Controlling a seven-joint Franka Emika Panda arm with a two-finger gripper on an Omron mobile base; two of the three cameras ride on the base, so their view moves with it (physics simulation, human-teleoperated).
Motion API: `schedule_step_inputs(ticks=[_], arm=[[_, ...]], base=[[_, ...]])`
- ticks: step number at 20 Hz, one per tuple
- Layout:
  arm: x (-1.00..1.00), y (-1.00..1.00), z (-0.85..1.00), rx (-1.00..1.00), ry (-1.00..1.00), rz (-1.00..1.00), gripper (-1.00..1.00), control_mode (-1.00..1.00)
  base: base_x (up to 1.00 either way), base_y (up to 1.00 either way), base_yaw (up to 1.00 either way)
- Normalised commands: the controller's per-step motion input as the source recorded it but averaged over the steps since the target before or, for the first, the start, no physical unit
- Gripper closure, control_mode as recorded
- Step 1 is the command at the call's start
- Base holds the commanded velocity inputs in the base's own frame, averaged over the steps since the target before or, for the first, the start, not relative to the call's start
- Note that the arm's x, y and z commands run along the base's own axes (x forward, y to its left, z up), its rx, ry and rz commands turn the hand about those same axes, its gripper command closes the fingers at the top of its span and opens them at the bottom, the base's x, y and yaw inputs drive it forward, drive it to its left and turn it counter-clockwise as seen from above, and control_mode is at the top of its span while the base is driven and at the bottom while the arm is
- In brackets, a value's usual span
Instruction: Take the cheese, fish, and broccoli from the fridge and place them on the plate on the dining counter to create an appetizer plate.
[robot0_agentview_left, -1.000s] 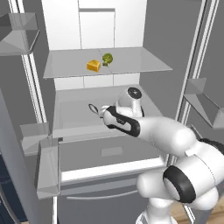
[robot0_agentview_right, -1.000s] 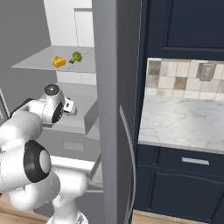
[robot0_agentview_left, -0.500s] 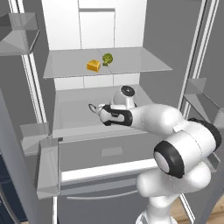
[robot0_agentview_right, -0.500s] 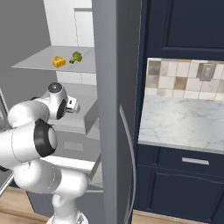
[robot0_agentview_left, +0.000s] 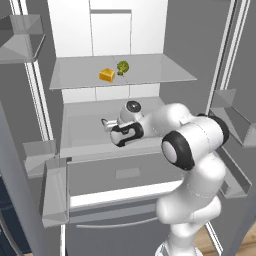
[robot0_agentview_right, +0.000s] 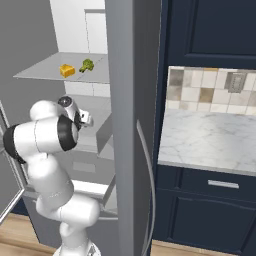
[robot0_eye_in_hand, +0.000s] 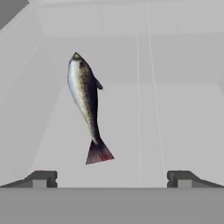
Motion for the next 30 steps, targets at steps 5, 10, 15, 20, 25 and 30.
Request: schedule_step_inputs(ticks=[5,10,15,20,25,30], arm=[[0.55,0.14,-0.41,-0.06,0.00,0.00,-1.00,-1.00],[0.51,0.26,-0.44,-0.06,0.03,0.00,1.00,-1.00],[0.49,0.31,-0.25,-0.02,0.04,-0.01,1.00,-1.00],[-0.20,-0.10,-0.29,-0.01,0.05,-0.06,1.00,-1.00],[-1.00,-0.75,-0.08,0.00,-0.01,-0.15,1.00,-1.00],[-1.00,-0.17,0.60,0.00,-0.07,-0.13,1.00,-1.00]], base=[[0.00,0.00,0.00],[0.00,0.00,0.00],[0.00,0.00,0.00],[0.00,0.00,0.00],[0.00,0.00,0.00],[0.00,0.00,0.00]])
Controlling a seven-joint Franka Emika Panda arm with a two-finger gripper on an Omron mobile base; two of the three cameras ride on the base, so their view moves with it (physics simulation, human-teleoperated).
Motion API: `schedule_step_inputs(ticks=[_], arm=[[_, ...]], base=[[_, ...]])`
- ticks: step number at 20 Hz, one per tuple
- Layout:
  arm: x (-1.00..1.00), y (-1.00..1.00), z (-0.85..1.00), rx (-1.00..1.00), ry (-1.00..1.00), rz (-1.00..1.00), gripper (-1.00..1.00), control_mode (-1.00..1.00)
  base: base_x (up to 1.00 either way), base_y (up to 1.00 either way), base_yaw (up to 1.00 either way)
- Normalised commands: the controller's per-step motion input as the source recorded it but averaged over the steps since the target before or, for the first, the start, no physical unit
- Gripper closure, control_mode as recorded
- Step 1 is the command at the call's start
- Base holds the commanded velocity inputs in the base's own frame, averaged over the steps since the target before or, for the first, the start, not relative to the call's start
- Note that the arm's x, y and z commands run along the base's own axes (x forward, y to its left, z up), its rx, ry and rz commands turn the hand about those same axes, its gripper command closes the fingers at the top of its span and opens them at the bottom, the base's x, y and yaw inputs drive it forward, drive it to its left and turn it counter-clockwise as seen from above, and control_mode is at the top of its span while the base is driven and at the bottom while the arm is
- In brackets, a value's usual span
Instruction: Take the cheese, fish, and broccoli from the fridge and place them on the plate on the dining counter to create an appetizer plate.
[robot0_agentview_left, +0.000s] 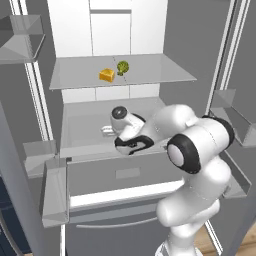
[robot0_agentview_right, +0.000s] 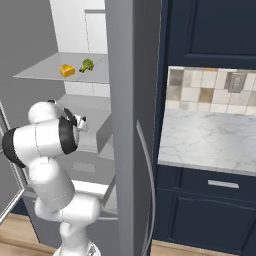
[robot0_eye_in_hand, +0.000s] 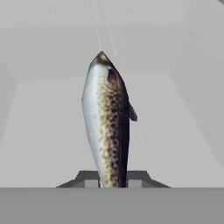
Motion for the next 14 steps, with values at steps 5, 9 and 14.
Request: schedule_step_inputs(ticks=[5,9,14], arm=[[-1.00,-0.27,1.00,0.01,-0.03,-0.02,1.00,-1.00],[-1.00,-0.39,1.00,0.05,0.07,0.00,1.00,-1.00],[-1.00,-0.26,0.97,0.02,0.14,0.00,1.00,-1.00]], base=[[0.00,0.00,0.00],[0.00,0.00,0.00],[0.00,0.00,0.00]])
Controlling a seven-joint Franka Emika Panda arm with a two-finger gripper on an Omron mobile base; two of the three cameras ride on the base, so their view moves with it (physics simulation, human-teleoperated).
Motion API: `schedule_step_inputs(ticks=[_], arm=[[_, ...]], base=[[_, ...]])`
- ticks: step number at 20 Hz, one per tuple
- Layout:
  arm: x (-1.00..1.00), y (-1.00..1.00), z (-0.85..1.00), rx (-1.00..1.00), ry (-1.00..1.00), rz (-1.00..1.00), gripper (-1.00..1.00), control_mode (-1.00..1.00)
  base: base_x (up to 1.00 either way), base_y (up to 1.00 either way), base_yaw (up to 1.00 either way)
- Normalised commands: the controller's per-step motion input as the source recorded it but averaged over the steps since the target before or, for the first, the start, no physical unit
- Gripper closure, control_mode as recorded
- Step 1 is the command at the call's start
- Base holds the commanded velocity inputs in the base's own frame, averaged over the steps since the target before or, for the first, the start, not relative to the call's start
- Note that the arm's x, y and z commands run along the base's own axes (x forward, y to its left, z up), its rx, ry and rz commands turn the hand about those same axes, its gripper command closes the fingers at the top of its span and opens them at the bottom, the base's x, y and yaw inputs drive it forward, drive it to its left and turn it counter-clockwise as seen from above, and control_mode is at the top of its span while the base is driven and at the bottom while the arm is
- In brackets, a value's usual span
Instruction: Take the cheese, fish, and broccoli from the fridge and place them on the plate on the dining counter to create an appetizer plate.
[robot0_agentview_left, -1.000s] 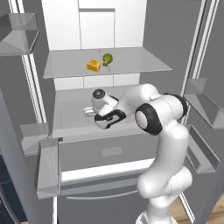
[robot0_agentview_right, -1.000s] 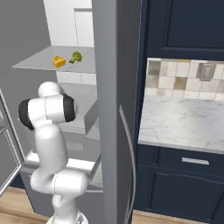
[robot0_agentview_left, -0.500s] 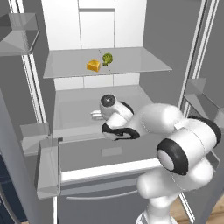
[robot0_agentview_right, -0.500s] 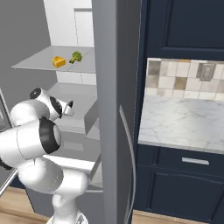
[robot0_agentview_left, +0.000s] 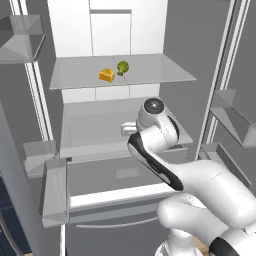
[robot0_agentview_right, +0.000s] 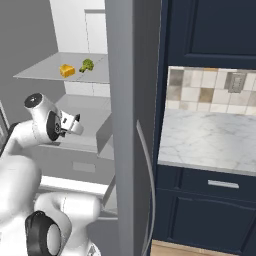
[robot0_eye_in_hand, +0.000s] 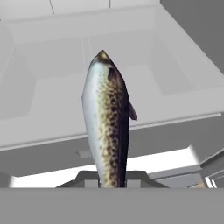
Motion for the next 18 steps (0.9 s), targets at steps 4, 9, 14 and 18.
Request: schedule_step_inputs(ticks=[4,9,14,18], arm=[[-1.00,-0.05,0.51,0.00,0.12,-0.02,1.00,-1.00],[-1.00,-0.07,0.50,0.00,0.01,-0.07,1.00,-1.00],[-0.75,-0.32,0.35,0.00,0.00,-0.14,1.00,-1.00],[-0.17,-0.06,0.05,0.00,0.00,-0.04,1.00,1.00]], base=[[0.00,0.00,0.00],[0.00,0.00,0.00],[0.00,0.00,0.00],[-0.66,-0.03,-0.10]])
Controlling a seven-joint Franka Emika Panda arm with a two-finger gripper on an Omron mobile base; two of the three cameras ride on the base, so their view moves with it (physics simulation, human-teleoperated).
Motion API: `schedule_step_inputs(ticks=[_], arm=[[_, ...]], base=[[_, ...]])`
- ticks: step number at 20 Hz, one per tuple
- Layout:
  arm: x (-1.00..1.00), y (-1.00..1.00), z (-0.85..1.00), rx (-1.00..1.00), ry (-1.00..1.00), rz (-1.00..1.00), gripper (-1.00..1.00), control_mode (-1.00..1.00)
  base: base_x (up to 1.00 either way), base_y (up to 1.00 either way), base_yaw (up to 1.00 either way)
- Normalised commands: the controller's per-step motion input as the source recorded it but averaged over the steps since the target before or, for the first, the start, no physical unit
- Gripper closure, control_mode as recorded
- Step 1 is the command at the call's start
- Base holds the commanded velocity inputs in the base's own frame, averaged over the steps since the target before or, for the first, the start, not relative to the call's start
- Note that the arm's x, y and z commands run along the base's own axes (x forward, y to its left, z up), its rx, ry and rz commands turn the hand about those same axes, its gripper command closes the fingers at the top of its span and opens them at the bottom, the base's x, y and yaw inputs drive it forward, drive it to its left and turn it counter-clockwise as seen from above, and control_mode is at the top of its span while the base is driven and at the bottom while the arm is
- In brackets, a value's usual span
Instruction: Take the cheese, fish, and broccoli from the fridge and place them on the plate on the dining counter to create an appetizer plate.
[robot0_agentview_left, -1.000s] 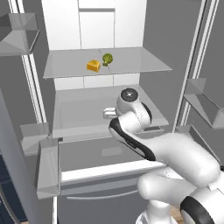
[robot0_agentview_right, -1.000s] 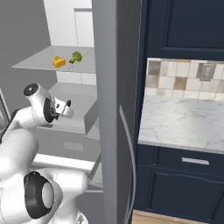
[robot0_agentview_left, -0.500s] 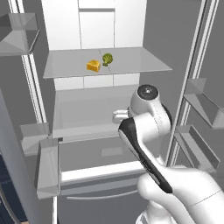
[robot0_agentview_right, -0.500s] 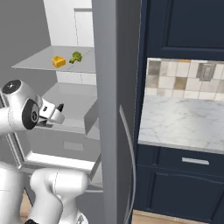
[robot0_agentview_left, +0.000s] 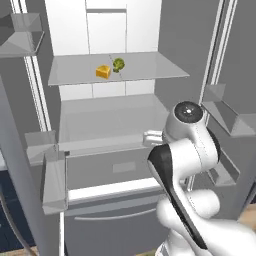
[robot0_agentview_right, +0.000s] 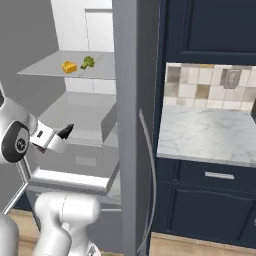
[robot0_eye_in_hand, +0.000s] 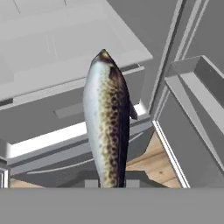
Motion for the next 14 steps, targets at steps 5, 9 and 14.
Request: schedule_step_inputs(ticks=[5,9,14], arm=[[0.00,0.00,0.00,0.00,0.00,0.00,1.00,1.00],[0.00,0.00,0.00,0.00,0.00,0.00,1.00,1.00],[0.00,0.00,0.00,0.00,0.00,0.00,1.00,1.00]], base=[[-1.00,0.01,-0.08],[-1.00,0.08,-0.03],[-1.00,0.05,0.00]])
